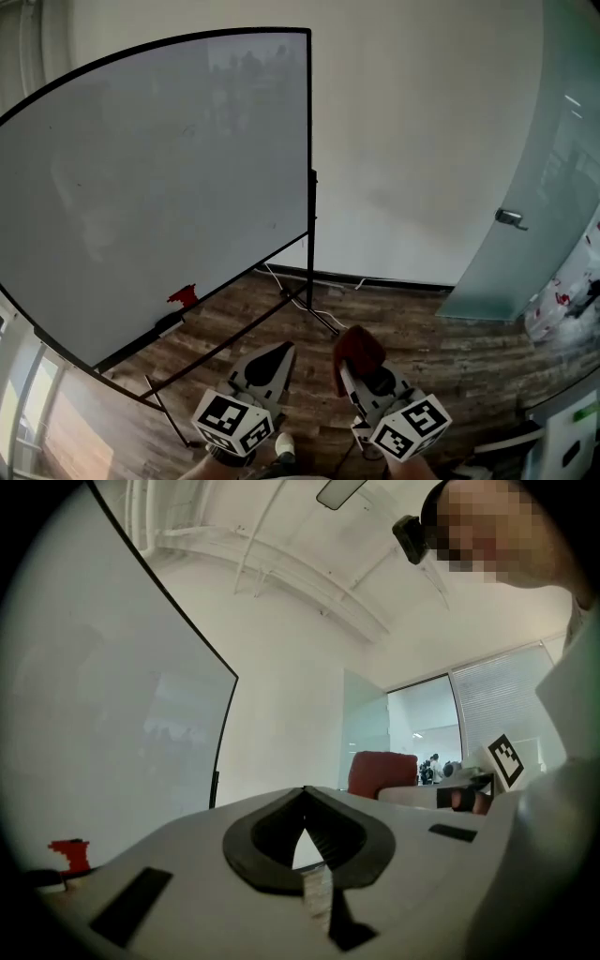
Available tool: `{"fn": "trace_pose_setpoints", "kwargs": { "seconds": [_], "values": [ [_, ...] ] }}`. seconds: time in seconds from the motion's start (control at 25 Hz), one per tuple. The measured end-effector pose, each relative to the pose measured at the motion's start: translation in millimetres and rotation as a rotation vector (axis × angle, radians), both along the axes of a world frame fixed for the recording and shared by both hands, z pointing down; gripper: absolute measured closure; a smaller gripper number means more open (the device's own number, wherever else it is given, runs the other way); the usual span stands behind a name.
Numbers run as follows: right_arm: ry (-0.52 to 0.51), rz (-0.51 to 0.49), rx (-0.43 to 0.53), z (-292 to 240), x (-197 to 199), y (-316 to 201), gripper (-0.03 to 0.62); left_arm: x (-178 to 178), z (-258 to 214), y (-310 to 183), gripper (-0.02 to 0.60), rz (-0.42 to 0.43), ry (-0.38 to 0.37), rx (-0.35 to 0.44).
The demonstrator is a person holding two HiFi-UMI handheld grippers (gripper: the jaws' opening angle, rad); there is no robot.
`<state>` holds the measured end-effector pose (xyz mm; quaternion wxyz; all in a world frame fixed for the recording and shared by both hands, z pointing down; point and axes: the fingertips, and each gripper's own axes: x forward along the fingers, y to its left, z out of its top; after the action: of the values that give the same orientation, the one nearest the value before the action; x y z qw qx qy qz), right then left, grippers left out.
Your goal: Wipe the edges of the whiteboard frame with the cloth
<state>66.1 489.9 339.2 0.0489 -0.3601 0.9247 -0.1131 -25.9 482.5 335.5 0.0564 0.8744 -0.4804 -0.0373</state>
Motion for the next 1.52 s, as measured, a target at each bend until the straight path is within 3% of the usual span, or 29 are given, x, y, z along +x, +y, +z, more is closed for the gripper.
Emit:
{"fn": "trace_pose_setpoints", "kwargs": {
  "seconds": [0.32,0.64,1.08,1.52],
  "values": [
    [0.016,0.049,0.023,-10,-56,-98,0.539,-42,-7,-95,0.573,0.065,-0.032,0.028],
    [0.020,0.066,0.025,-14,-77,-165,0.539,-57,-6,-160,0.574,0.093,-0.032,0.020],
    [-0.009,0.000,0.027,-5,-81,-299,0.539,-55,2,-284,0.574,0.030,-0.059,0.008],
    [-0.009,-0.100,0.023,-8,-64,-450,0.539,-28,-2,-428,0.574,-0.055,-0.075,0.003]
  ]
}}
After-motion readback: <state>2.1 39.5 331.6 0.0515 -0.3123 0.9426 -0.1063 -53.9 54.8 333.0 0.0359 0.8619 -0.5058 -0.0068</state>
